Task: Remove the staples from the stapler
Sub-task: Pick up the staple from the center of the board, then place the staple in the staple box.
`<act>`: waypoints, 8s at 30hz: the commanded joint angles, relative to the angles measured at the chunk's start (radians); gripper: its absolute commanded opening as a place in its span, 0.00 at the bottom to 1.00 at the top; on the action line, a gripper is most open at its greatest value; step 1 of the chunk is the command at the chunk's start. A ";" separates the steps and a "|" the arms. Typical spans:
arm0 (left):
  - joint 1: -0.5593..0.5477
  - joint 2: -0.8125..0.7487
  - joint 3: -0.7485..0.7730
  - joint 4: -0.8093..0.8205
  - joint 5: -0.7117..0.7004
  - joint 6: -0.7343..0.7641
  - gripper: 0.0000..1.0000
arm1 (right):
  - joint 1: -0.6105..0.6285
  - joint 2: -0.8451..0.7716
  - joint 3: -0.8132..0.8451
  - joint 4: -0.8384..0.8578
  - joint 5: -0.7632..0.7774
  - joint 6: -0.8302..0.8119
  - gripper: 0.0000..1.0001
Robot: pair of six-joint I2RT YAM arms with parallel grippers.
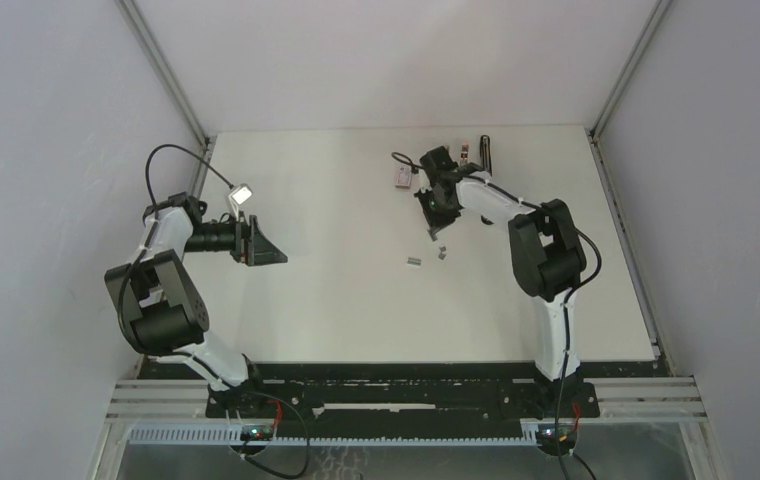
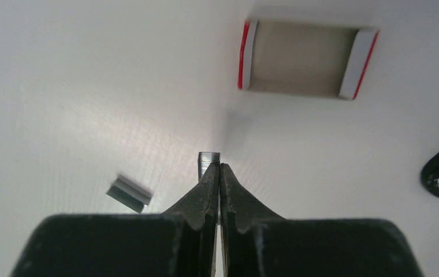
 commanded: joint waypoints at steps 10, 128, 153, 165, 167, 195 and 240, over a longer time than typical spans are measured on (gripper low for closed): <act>0.008 -0.001 0.045 -0.010 0.036 0.027 1.00 | -0.047 0.064 0.289 -0.018 0.033 0.050 0.00; 0.008 0.026 0.062 -0.063 0.050 0.074 1.00 | -0.024 0.279 0.437 -0.130 0.085 -0.063 0.16; 0.009 0.029 0.065 -0.068 0.050 0.077 1.00 | -0.031 0.137 0.383 -0.050 0.064 -0.156 0.00; 0.007 0.032 0.065 -0.073 0.051 0.084 1.00 | -0.024 0.081 0.311 -0.034 0.042 -0.397 0.00; 0.008 0.035 0.068 -0.081 0.053 0.091 1.00 | -0.026 0.069 0.282 -0.024 0.019 -0.450 0.00; 0.008 0.052 0.079 -0.108 0.057 0.114 1.00 | -0.010 0.137 0.319 -0.087 0.033 -0.550 0.15; 0.007 0.061 0.083 -0.117 0.059 0.123 1.00 | -0.006 0.089 0.257 -0.036 -0.006 -0.628 0.00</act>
